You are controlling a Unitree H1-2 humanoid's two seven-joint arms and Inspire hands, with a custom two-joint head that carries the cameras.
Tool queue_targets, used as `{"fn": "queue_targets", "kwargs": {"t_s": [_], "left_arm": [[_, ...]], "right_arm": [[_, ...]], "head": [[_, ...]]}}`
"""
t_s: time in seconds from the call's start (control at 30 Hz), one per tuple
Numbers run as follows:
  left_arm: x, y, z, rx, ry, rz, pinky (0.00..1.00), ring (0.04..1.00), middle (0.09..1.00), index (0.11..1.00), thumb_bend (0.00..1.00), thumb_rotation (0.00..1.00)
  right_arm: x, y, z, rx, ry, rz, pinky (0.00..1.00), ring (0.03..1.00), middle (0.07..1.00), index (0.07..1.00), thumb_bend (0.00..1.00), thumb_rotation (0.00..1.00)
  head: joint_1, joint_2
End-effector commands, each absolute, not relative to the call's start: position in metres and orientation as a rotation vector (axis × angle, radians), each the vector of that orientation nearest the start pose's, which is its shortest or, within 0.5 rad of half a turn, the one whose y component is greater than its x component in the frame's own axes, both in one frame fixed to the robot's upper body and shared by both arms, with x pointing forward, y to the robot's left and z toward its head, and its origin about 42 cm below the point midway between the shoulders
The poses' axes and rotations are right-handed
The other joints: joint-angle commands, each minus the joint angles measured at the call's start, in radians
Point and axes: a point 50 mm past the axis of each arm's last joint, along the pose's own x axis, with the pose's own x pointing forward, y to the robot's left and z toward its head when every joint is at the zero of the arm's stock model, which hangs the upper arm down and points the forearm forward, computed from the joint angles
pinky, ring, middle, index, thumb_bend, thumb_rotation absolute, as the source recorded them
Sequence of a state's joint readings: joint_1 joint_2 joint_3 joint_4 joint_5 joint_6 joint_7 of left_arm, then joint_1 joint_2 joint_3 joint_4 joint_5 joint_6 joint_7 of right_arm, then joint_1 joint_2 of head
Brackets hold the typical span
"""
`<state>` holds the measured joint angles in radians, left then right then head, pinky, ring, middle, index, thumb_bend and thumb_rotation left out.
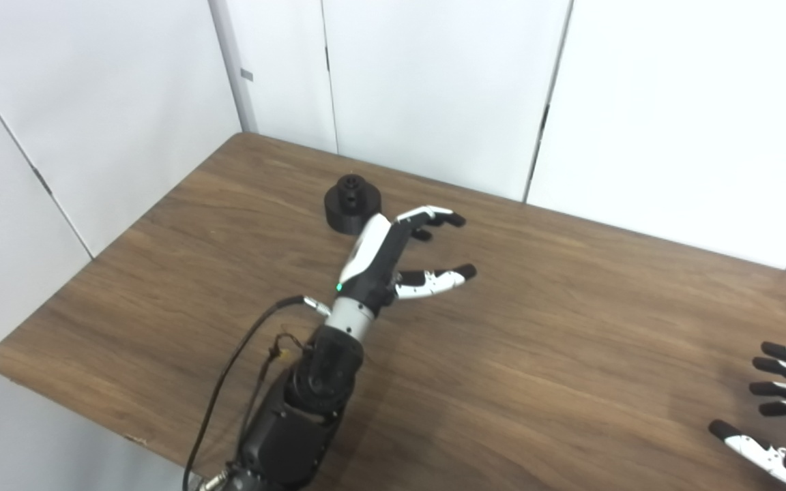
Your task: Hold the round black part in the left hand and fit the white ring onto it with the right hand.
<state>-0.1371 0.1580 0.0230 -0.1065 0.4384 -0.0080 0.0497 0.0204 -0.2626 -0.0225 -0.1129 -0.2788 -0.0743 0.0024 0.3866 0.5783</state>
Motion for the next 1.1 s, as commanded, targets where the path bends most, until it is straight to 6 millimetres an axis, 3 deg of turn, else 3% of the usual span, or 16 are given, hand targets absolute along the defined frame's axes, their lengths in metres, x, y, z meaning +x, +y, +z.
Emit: {"fn": "queue_targets", "kwargs": {"t_s": [0.0, 0.2, 0.47, 0.8, 0.93, 1.07], "left_arm": [[0.336, 0.261, 0.205, 0.64, -0.386, 0.138, 0.71, 0.805, 0.808, 0.686, 0.79, 0.25], [0.348, 0.276, 0.222, 0.711, -0.399, 0.205, 0.73, 0.825, 0.833, 0.679, 0.78, 0.22], [0.366, 0.297, 0.239, 0.792, -0.356, 0.278, 0.84, 0.98, 0.925, 0.716, 0.82, 0.29], [0.378, 0.315, 0.249, 0.858, -0.324, 0.36, 0.79, 0.956, 0.911, 0.707, 0.85, 0.31], [0.382, 0.326, 0.251, 0.874, -0.306, 0.379, 0.82, 0.946, 0.905, 0.707, 0.85, 0.29], [0.386, 0.336, 0.251, 0.884, -0.277, 0.393, 0.75, 0.935, 0.904, 0.707, 0.85, 0.28]], "right_arm": [[0.286, -0.298, 0.158, -0.551, -0.267, -0.005, 0.55, 0.651, 0.749, 0.783, 0.62, 0.04], [0.284, -0.299, 0.158, -0.552, -0.262, -0.002, 0.56, 0.658, 0.749, 0.779, 0.62, 0.04], [0.284, -0.3, 0.157, -0.559, -0.27, -0.003, 0.55, 0.655, 0.749, 0.773, 0.63, 0.02], [0.282, -0.303, 0.156, -0.557, -0.266, -0.007, 0.54, 0.657, 0.75, 0.769, 0.63, 0.02], [0.281, -0.303, 0.155, -0.539, -0.27, -0.021, 0.54, 0.65, 0.743, 0.761, 0.65, 0.0], [0.279, -0.303, 0.156, -0.541, -0.271, -0.028, 0.55, 0.649, 0.738, 0.76, 0.64, 0.0]], "head": [[0.0, 0.001], [-0.001, 0.0], [-0.002, 0.0], [-0.006, -0.002], [-0.006, -0.001], [-0.006, -0.001]]}}
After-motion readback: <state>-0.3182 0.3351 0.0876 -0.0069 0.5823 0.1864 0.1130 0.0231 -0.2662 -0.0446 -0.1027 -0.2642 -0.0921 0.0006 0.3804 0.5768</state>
